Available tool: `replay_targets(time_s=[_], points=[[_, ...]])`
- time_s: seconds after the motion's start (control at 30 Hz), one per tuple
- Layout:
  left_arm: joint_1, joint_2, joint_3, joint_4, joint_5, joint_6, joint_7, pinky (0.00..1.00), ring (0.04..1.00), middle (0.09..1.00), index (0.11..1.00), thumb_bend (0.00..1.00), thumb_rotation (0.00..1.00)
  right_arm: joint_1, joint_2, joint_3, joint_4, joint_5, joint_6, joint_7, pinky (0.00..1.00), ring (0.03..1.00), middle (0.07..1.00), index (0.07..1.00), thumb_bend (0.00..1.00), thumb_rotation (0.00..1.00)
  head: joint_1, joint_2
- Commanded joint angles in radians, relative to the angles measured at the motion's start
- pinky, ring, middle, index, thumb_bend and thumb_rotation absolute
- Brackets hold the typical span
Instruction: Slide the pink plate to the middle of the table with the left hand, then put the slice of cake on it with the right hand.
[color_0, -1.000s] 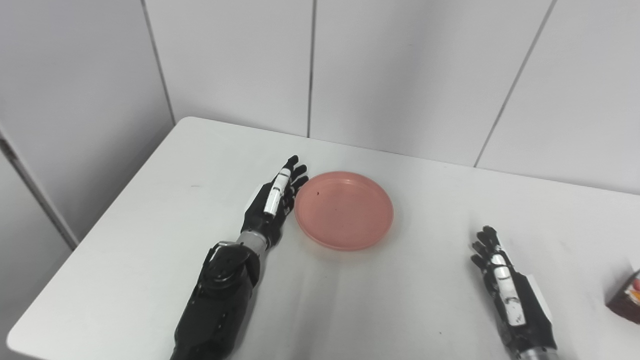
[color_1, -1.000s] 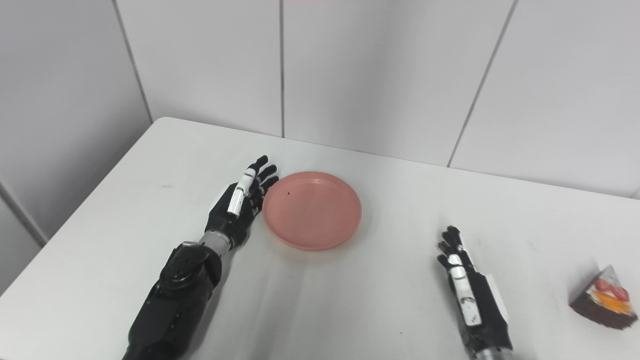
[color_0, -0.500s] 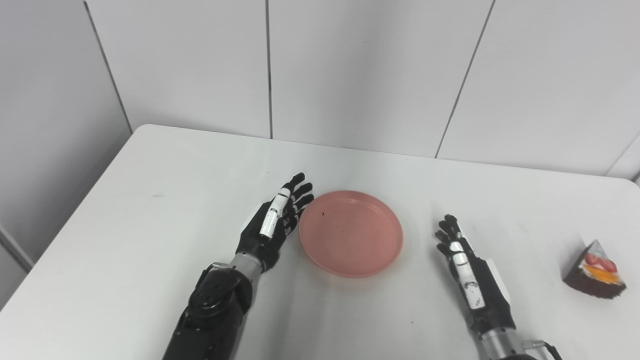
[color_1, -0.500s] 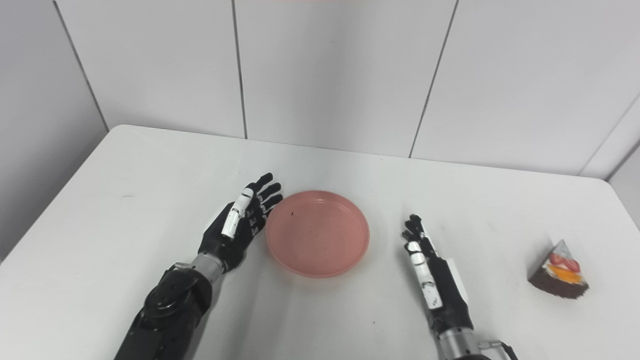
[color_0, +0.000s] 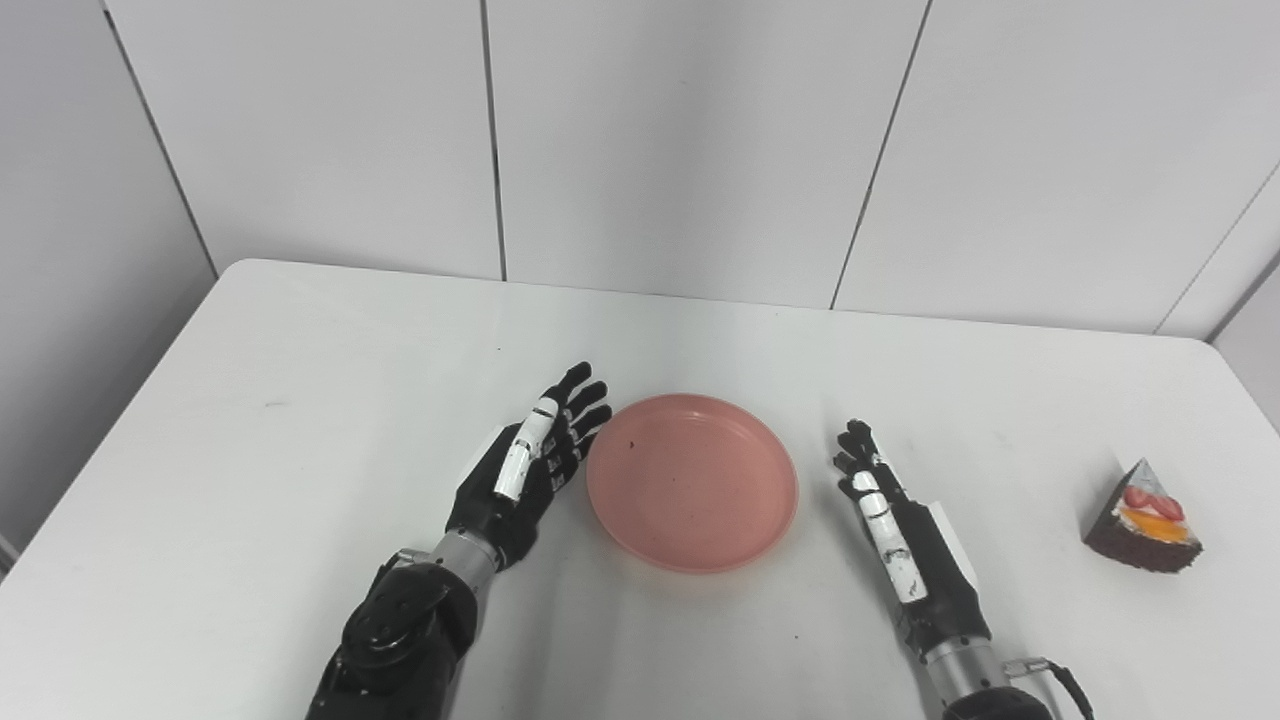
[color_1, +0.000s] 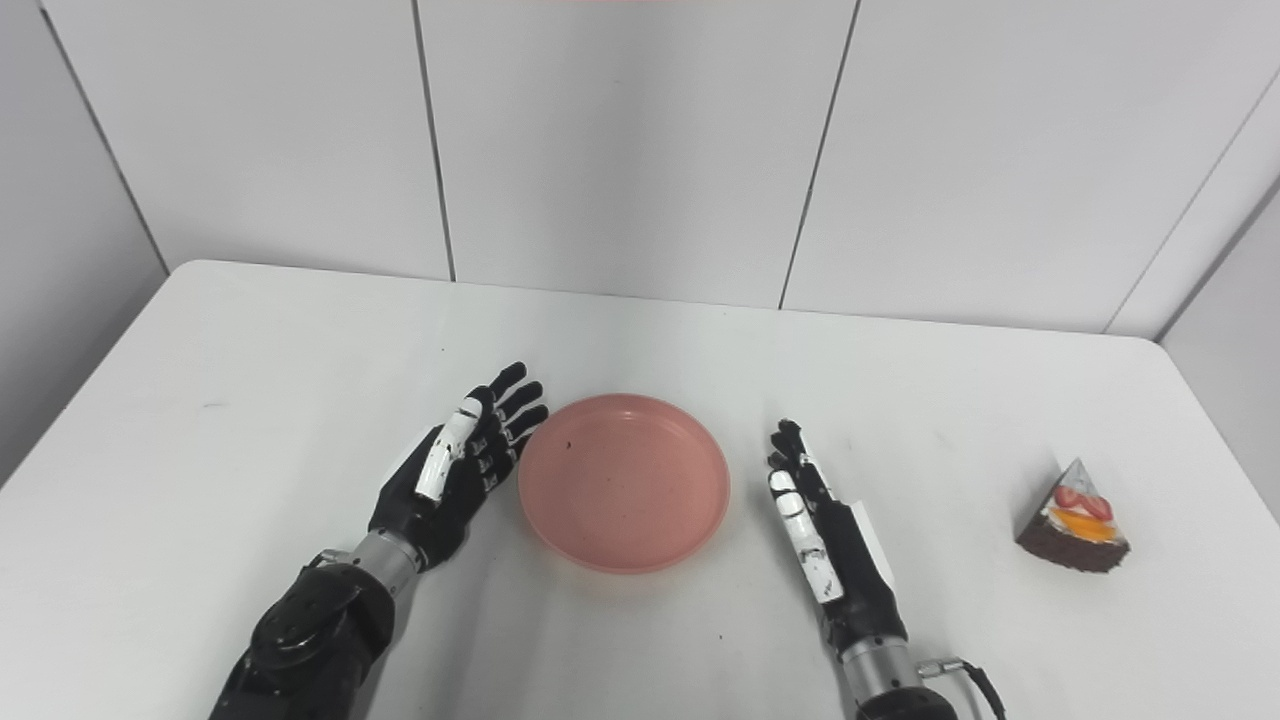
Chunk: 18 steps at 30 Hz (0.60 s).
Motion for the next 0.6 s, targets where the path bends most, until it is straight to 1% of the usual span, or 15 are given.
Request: replay_targets(time_s=[0.0,0.07,0.1,0.13,0.17,0.2,0.23,0.27,0.33,0.4,0.43,0.47,0.5,0.53,0.57], points=[[0.03,-0.002,0.005,0.033,0.0,0.013,-0.006,0.94,0.944,0.957,0.951,0.39,1.0,0.012,0.014,0.02,-0.003,-0.012,0.075,0.013,0.94,0.948,0.96,0.974,0.31,1.0,0.001,0.001],[0.031,-0.003,0.011,0.045,0.003,0.002,-0.002,0.94,0.939,0.951,0.947,0.39,1.0,0.006,0.014,0.018,-0.003,-0.023,0.069,0.003,0.94,0.951,0.963,0.977,0.33,1.0,-0.012,0.001],[0.03,-0.004,0.014,0.053,0.006,-0.003,0.0,0.94,0.938,0.948,0.943,0.39,1.0,0.001,0.011,0.018,0.0,-0.033,0.06,-0.003,0.94,0.952,0.966,0.98,0.34,1.0,-0.037,-0.001],[0.031,-0.004,0.015,0.06,0.009,-0.007,0.002,0.94,0.937,0.946,0.939,0.4,1.0,-0.004,0.004,0.021,-0.006,-0.058,0.046,-0.013,0.93,0.952,0.968,0.982,0.36,1.0,-0.037,-0.001],[0.031,-0.003,0.016,0.067,0.01,-0.011,0.001,0.94,0.939,0.946,0.937,0.4,1.0,-0.009,-0.003,0.024,-0.016,-0.086,0.031,-0.023,0.92,0.945,0.965,0.983,0.4,1.0,-0.047,-0.003],[0.03,-0.002,0.017,0.072,0.01,-0.013,0.0,0.94,0.939,0.946,0.937,0.4,1.0,-0.012,-0.008,0.026,-0.023,-0.105,0.022,-0.03,0.91,0.944,0.965,0.983,0.41,1.0,-0.049,-0.004],[0.03,0.0,0.019,0.079,0.007,-0.017,-0.004,0.93,0.94,0.947,0.937,0.4,1.0,-0.02,-0.018,0.028,-0.046,-0.145,0.007,-0.044,0.91,0.942,0.964,0.983,0.42,1.0,-0.067,-0.01],[0.03,0.001,0.02,0.084,0.005,-0.02,-0.007,0.94,0.94,0.949,0.938,0.4,1.0,-0.026,-0.025,0.03,-0.061,-0.171,-0.002,-0.053,0.89,0.926,0.954,0.98,0.47,1.0,-0.067,-0.01],[0.032,0.004,0.025,0.09,-0.002,-0.025,-0.013,0.93,0.937,0.947,0.938,0.4,1.0,-0.046,-0.049,0.035,-0.106,-0.247,-0.021,-0.074,0.87,0.916,0.946,0.978,0.52,1.0,-0.087,-0.015],[0.032,0.006,0.033,0.094,-0.008,-0.023,-0.012,0.94,0.936,0.944,0.938,0.4,1.0,-0.067,-0.07,0.034,-0.153,-0.313,-0.018,-0.084,0.86,0.914,0.948,0.981,0.56,1.0,-0.1,-0.013],[0.031,0.009,0.039,0.098,-0.014,-0.023,-0.015,0.94,0.936,0.943,0.939,0.4,1.0,-0.082,-0.081,0.026,-0.173,-0.329,-0.018,-0.084,0.86,0.91,0.948,0.985,0.59,1.0,-0.122,-0.01],[0.03,0.01,0.045,0.101,-0.017,-0.023,-0.017,0.94,0.937,0.944,0.942,0.4,1.0,-0.092,-0.088,0.02,-0.186,-0.339,-0.018,-0.083,0.85,0.898,0.942,0.99,0.61,1.0,-0.122,-0.01],[0.029,0.013,0.05,0.104,-0.023,-0.021,-0.02,0.94,0.938,0.945,0.943,0.4,1.0,-0.103,-0.096,0.015,-0.193,-0.349,-0.022,-0.084,0.84,0.889,0.941,0.995,0.64,0.99,-0.156,-0.01],[0.028,0.016,0.054,0.109,-0.026,-0.023,-0.025,0.94,0.939,0.946,0.944,0.4,1.0,-0.117,-0.106,0.008,-0.201,-0.355,-0.027,-0.083,0.83,0.883,0.939,0.996,0.66,0.99,-0.156,-0.01],[0.026,0.022,0.059,0.118,-0.03,-0.026,-0.031,0.94,0.939,0.947,0.945,0.4,1.0,-0.133,-0.12,0.002,-0.213,-0.373,-0.031,-0.086,0.81,0.874,0.935,0.997,0.67,0.98,-0.194,-0.013]])
